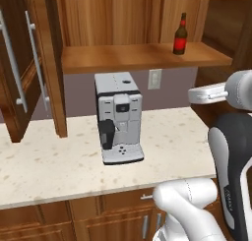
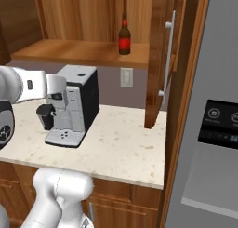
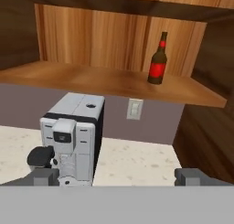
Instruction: Sort all alcoholic drinks to one cabinet, and non-alcoholic drinks to the other.
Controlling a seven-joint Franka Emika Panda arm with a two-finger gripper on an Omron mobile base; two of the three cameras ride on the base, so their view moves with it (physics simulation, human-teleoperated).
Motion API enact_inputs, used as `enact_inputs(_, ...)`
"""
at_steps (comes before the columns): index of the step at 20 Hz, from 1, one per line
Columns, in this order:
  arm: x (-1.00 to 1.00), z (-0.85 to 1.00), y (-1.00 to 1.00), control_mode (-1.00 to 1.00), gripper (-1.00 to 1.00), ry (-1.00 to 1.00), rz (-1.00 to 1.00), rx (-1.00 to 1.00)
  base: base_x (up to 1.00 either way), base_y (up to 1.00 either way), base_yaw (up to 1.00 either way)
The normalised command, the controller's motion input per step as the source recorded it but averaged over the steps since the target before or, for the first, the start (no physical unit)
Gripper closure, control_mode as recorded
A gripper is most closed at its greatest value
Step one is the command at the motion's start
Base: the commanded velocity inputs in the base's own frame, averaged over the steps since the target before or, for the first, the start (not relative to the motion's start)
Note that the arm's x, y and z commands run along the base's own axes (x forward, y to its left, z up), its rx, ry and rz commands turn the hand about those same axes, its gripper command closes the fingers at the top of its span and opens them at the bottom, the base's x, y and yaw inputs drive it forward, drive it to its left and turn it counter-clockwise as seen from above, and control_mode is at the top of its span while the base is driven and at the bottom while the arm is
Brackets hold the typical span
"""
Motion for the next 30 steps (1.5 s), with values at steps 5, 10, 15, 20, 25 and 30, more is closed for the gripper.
enact_inputs(5, 0.0, 0.0, 0.0, 1.0, -1.0, 0.0, 0.0, 0.0, -0.67, 0.0, 0.0)
enact_inputs(10, 0.0, 0.0, 0.0, 1.0, -1.0, 0.0, 0.0, 0.0, -0.7, 0.0, 0.0)
enact_inputs(15, 0.0, 0.0, 0.0, 1.0, -1.0, 0.0, 0.0, 0.0, -0.71, 0.03, 0.0)
enact_inputs(20, 0.0, 0.0, 0.0, 1.0, -1.0, 0.0, 0.0, 0.0, -0.57, 0.29, 0.0)
enact_inputs(25, 0.0, 0.0, 0.0, 1.0, -1.0, 0.0, 0.0, 0.0, -0.3, 0.55, 0.0)
enact_inputs(30, 0.0, 0.0, 0.0, 1.0, -1.0, 0.0, 0.0, 0.0, -0.13, 0.6, 0.01)
